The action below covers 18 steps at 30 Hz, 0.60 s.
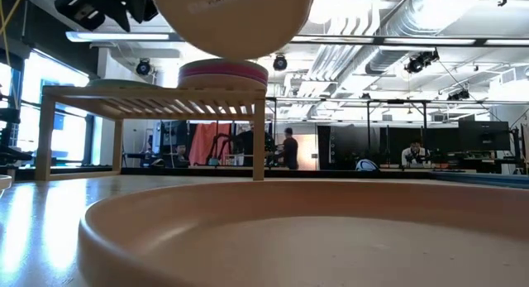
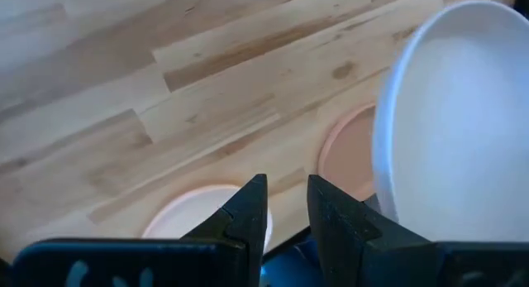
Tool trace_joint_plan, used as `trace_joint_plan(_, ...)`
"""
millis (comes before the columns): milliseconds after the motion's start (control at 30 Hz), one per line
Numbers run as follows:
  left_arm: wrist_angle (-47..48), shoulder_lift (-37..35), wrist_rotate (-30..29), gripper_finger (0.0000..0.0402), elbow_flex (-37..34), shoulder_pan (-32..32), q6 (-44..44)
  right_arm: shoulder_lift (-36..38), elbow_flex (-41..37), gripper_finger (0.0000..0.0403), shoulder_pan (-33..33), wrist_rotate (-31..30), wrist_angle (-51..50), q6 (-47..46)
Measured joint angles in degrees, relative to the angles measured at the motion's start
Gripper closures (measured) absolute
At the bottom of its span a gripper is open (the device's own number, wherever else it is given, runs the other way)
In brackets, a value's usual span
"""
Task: Place and stack plates onto a shelf
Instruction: Stack the gray plate on top of the blue plate on the shelf
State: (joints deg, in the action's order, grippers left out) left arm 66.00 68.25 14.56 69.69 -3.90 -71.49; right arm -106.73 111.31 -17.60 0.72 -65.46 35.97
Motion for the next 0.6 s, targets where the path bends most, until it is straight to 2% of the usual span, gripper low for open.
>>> trace_joint_plan(367, -0.2, 0.12, -0.03, 0.0326, 0.0, -0.01, -7.39, -2.47, 0.0, 0.0403, 0.0, -2.28, -1.59, 9.97)
trace_joint_plan(500, -0.34, 1.23, -0.04, 0.0326, 0.0, 0.06, -7.94, -3.54, 0.0, 0.0403, 0.0, -6.08, -1.54, 12.69)
trace_joint_plan(600, -0.43, 3.07, -0.07, 0.0326, 0.0, 0.86, -7.79, -4.1, -0.02, 0.0403, 0.01, -6.77, -1.44, 13.17)
